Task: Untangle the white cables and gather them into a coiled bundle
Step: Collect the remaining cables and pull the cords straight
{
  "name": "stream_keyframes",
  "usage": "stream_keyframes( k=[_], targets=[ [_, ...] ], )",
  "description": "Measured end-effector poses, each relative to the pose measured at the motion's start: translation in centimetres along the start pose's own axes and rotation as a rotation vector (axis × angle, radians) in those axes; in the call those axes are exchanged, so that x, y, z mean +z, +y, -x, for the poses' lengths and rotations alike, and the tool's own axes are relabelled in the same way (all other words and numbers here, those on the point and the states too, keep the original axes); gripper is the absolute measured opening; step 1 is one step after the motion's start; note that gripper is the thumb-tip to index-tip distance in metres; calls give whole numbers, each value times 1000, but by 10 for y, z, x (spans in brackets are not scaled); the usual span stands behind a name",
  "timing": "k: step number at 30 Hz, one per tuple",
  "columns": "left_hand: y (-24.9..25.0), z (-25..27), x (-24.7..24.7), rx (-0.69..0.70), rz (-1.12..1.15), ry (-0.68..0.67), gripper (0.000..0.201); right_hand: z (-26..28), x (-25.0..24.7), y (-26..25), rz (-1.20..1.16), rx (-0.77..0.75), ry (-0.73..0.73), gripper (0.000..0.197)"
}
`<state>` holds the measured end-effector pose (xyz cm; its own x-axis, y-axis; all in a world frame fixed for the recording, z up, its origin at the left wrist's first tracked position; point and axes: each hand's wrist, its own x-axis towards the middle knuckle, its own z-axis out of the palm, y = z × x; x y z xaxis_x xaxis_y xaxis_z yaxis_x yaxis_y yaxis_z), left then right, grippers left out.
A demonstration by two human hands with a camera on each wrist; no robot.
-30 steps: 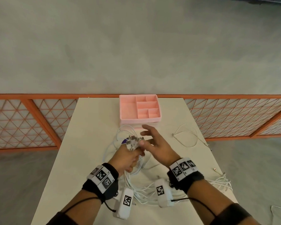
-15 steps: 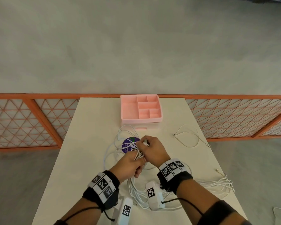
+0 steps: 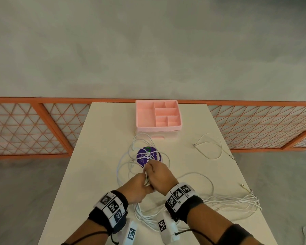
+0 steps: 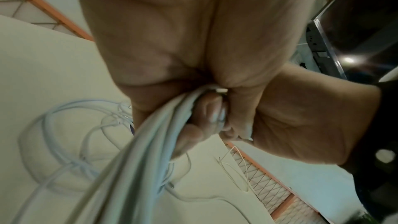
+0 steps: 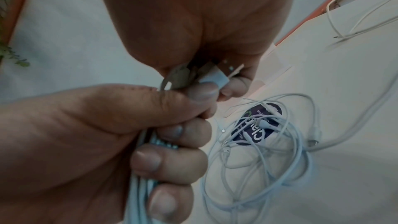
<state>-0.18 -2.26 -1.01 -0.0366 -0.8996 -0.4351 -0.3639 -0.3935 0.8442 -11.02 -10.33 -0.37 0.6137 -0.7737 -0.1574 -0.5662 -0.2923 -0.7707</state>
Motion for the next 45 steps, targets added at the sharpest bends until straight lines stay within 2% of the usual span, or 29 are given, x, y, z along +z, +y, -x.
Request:
stream_keyframes(
  k=[2, 5, 7, 9, 10, 14, 18, 22, 25, 29, 32, 35, 37, 40, 45],
  targets=[
    [-2, -3, 0, -13, 46, 41, 21, 0, -2, -3, -16, -24, 9, 28],
    [-1, -4, 3, -56, 121, 61, 24, -1, -7, -7, -56, -32, -41, 26],
    [0, -5, 3, -62, 157, 82, 26, -4, -13, -3, -177, 20, -66, 24],
    [0, -6, 0, -90, 201, 126, 25, -14, -27, 15, -261, 99, -29, 26],
    [-1, -8, -2, -111, 226, 147, 25, -19, -37, 26, -218, 131, 2, 26],
    [-8, -10, -5, -193, 344, 190, 27, -29, -85, 85, 228, 286, 37, 18],
    [-12, -3, 8, -252, 484, 119, 30, -10, -102, 141, 543, 446, -66, 22],
    [-11, 1, 28, -270, 528, -11, 28, 17, -100, 169, 666, 594, -36, 29],
    [-11, -4, 35, -259, 479, 2, 27, 30, -97, 183, 687, 678, -45, 25],
    [-9, -10, 32, -253, 479, 73, 26, 33, -90, 194, 571, 683, -42, 24],
    [-4, -11, 29, -245, 516, 118, 25, 35, -82, 178, 471, 714, 13, 22],
    [-2, -10, 24, -224, 567, 174, 27, 30, -76, 161, 262, 690, 121, 23],
    [-1, -10, 20, -208, 642, 218, 29, 20, -78, 143, 120, 583, 207, 23],
    [2, -11, 14, -162, 773, 299, 33, 1, -84, 102, -120, 395, 265, 5],
    [15, -12, 4, -59, 966, 434, 34, -17, -88, 26, -782, 270, 227, 20]
  ],
)
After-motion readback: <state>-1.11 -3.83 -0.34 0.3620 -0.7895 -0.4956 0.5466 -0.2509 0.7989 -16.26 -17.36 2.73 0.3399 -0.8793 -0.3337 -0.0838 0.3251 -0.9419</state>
